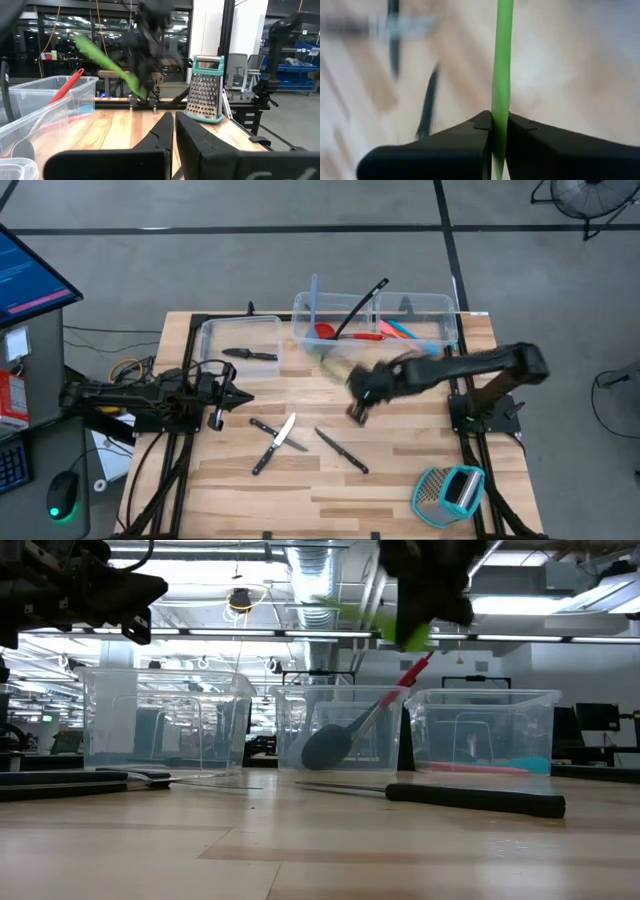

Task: Pick & Place Kitchen Items
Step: Put the green spatula into the top right transparent bin

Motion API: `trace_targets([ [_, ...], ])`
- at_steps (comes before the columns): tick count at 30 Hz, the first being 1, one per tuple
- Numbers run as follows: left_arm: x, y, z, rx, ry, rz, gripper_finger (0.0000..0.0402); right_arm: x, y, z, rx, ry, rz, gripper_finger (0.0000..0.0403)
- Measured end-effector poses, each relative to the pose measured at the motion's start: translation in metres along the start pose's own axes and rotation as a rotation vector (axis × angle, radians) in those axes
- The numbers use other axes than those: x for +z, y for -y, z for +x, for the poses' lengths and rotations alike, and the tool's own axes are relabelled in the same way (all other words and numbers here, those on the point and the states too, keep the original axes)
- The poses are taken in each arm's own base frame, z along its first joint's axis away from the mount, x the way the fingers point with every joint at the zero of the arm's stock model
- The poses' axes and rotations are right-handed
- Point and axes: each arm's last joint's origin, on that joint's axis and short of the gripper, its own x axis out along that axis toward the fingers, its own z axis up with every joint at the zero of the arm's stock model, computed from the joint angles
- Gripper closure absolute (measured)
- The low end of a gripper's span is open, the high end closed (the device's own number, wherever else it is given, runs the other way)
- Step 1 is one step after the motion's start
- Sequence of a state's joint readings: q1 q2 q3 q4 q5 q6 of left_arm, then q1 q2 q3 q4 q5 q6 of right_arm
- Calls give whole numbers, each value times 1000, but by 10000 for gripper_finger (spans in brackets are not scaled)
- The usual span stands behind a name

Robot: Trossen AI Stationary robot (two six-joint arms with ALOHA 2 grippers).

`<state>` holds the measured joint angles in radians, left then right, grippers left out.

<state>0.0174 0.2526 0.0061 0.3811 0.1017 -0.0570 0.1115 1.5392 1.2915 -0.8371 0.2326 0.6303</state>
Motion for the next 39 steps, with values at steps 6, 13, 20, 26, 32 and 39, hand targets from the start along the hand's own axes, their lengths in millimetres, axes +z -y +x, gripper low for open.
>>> trace_targets([
  [6, 0, 0, 0, 0, -3, 0, 400, 15, 46, -75, -95, 327, 70, 392],
  [13, 0, 0, 0, 0, -1, 0, 400, 12, 116, -112, -413, 380, 138, 392],
  [20, 0, 0, 0, 0, 5, 1, 400, -1, 158, -100, -640, 29, 57, 392],
  [26, 1, 0, 0, 0, 8, 1, 400, -1, 184, -79, -730, -191, -19, 392],
  [32, 1, 0, 0, -1, 13, 1, 400, 3, 201, -60, -743, -362, -91, 392],
  [39, 2, 0, 0, -1, 19, 2, 400, 0, 212, -47, -734, -556, -150, 392],
])
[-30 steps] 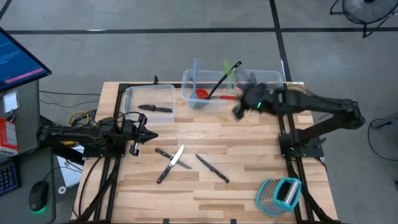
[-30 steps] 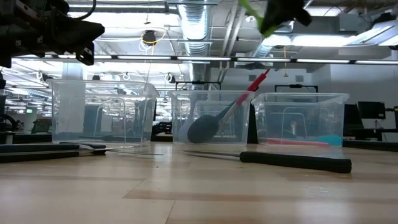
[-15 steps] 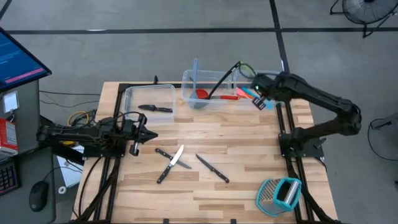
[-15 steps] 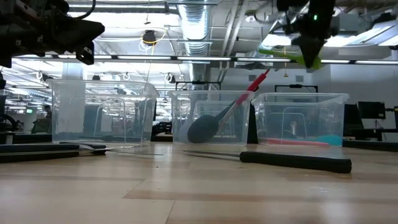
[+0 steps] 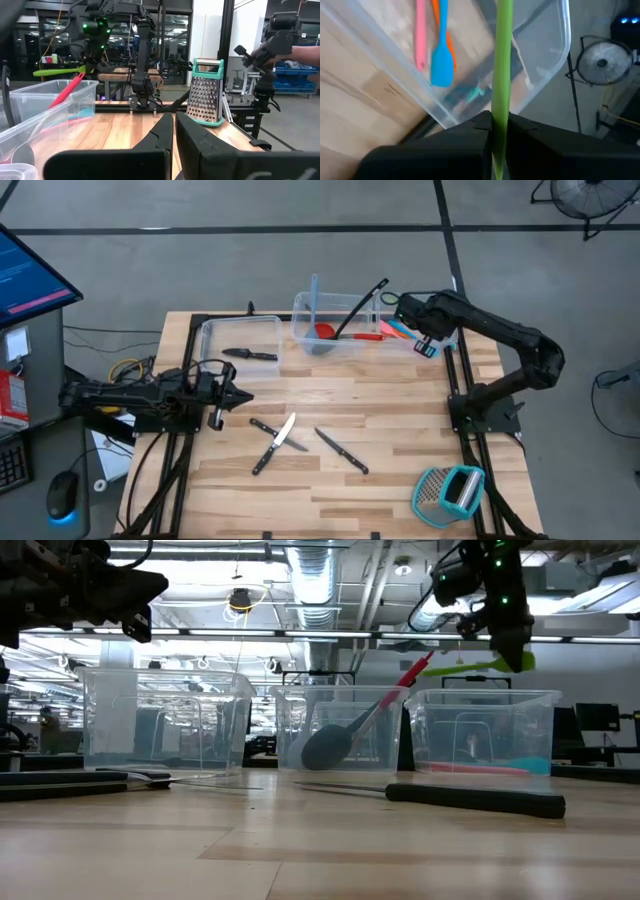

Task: Pick & Place Kitchen Items
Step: Put the green spatula into the top right transparent bin

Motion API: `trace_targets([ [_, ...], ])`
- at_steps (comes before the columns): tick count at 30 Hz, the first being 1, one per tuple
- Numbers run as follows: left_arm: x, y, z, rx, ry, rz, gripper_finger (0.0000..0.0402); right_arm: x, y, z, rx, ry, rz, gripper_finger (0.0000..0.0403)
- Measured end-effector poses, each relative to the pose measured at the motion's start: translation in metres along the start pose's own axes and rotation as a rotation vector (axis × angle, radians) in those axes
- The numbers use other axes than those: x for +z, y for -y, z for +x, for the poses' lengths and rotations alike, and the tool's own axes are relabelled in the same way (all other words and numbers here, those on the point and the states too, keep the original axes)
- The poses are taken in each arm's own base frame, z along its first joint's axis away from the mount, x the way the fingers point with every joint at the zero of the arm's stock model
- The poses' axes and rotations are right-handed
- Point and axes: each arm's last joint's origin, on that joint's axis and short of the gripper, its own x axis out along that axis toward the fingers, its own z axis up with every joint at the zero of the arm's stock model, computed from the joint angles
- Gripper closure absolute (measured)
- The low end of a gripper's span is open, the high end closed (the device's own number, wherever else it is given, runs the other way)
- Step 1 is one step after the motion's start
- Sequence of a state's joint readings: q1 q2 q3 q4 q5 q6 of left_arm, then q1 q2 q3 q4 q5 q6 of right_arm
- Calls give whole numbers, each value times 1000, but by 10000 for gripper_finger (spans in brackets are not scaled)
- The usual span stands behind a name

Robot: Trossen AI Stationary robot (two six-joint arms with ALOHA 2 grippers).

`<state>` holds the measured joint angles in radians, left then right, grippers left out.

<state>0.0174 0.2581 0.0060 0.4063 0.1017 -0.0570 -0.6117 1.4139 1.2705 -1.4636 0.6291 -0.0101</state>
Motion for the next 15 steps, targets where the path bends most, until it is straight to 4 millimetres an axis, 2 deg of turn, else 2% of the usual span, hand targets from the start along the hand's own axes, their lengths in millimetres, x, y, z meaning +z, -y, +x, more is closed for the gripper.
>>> trace_targets([
  [5, 0, 0, 0, 0, 1, 0, 400, 6, 1, 12, 1, -72, -56, 392],
  [15, 0, 0, 0, 0, 3, 0, 400, 31, -4, 43, 17, -173, -88, 386],
])
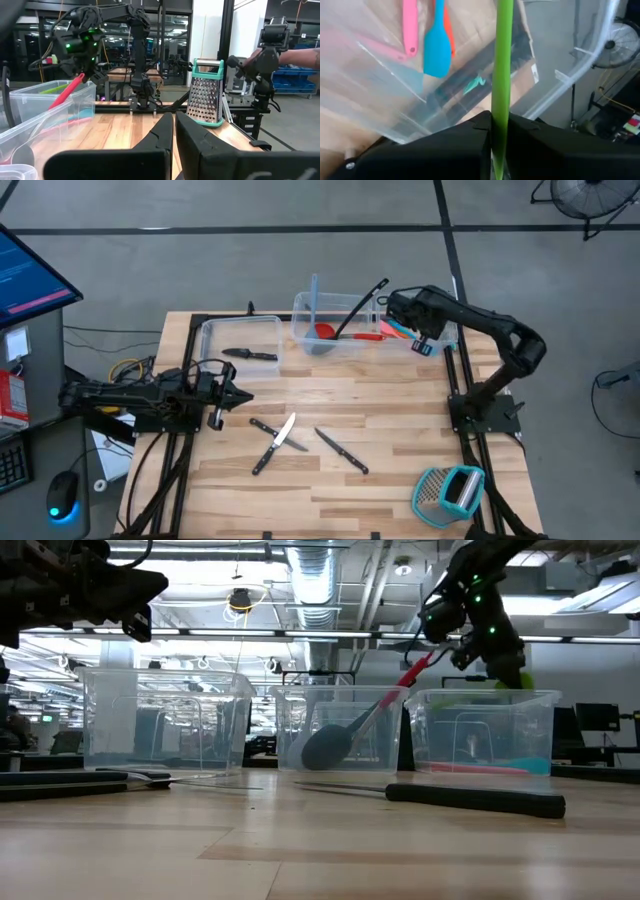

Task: Pick & Place Kitchen Items
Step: Put the green spatula into the top right transparent bin

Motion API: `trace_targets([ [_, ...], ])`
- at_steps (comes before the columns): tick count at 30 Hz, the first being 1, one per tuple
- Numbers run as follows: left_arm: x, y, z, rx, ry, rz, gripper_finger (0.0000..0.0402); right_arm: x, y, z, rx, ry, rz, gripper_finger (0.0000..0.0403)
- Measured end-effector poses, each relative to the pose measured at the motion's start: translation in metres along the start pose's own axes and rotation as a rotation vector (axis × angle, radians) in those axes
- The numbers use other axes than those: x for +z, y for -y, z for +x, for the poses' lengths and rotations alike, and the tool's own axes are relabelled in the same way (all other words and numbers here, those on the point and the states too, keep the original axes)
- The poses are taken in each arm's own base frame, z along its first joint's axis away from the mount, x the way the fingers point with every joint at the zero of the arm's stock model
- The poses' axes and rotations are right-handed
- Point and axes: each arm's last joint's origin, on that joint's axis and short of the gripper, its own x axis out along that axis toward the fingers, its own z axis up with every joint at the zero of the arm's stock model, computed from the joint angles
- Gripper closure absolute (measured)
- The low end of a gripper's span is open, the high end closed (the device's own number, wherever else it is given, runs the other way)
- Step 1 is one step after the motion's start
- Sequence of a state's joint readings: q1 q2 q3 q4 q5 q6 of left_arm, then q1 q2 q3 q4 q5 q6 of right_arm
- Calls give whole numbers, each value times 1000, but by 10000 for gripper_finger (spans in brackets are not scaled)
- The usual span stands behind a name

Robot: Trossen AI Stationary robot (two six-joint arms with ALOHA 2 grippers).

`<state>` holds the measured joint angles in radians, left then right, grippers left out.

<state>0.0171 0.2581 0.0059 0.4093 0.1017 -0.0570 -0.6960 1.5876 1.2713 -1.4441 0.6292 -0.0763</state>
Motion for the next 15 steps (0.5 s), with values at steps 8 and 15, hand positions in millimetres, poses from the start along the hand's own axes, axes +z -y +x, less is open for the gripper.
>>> trace_targets([
  [8, 1, 0, 0, 0, 5, 1, 400, 11, -6, 10, 5, -54, -53, 376],
  [15, 0, 0, 0, 0, 5, 1, 400, 11, -7, 11, 13, -64, -78, 369],
])
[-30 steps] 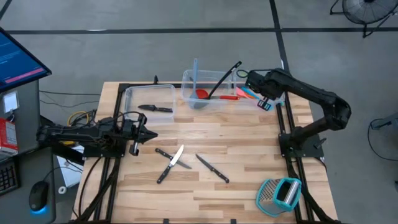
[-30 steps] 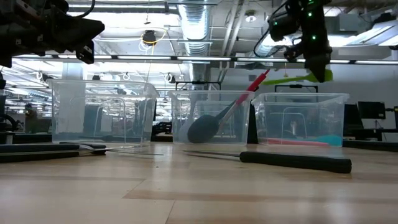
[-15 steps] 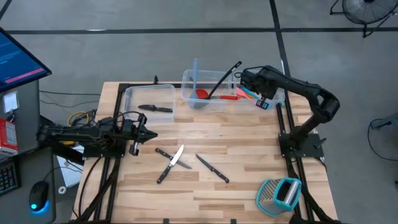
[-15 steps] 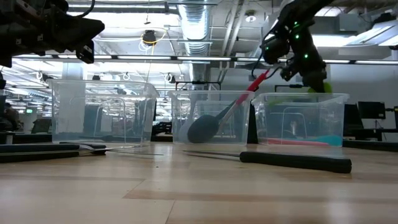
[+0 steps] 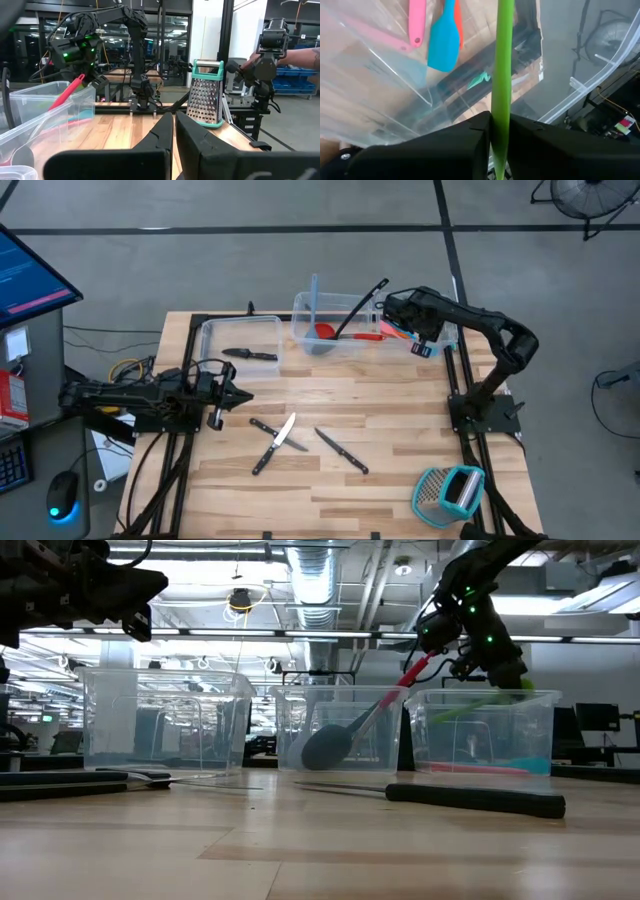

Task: Pick & Place Kitchen Items
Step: Put the green spatula into the top right transparent bin, then put the black knife into the top left transparent bin

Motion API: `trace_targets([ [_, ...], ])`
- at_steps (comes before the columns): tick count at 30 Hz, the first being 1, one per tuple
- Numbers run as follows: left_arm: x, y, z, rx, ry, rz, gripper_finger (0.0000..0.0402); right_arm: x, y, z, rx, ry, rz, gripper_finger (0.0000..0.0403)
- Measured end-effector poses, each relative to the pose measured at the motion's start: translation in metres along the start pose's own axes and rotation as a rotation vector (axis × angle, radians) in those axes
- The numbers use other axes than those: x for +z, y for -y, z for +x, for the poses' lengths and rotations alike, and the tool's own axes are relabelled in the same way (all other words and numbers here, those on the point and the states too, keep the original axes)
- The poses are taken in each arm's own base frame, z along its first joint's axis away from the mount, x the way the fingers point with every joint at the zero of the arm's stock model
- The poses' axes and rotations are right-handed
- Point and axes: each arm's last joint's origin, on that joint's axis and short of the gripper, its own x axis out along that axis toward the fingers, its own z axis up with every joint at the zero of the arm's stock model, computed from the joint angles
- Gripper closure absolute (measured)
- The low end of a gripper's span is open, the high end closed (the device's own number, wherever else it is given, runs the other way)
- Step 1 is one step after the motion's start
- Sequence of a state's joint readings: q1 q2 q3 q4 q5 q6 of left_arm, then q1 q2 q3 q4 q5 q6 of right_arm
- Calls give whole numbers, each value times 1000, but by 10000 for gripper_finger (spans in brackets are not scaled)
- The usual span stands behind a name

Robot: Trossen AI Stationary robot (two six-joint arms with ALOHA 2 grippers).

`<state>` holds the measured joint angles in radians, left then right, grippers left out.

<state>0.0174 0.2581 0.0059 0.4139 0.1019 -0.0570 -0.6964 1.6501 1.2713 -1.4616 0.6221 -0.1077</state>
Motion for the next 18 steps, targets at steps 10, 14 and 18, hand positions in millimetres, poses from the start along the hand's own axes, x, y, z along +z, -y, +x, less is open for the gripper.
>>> trace_targets([
  [10, 0, 0, 0, 0, 0, 0, 400, 0, -2, 0, 53, 3, -6, 345],
  [14, 0, 0, 0, 0, 0, 0, 400, 0, -1, 0, 53, 4, -1, 330],
  [18, 0, 0, 0, 0, 0, 0, 400, 0, 5, -9, 51, 28, 27, 294],
])
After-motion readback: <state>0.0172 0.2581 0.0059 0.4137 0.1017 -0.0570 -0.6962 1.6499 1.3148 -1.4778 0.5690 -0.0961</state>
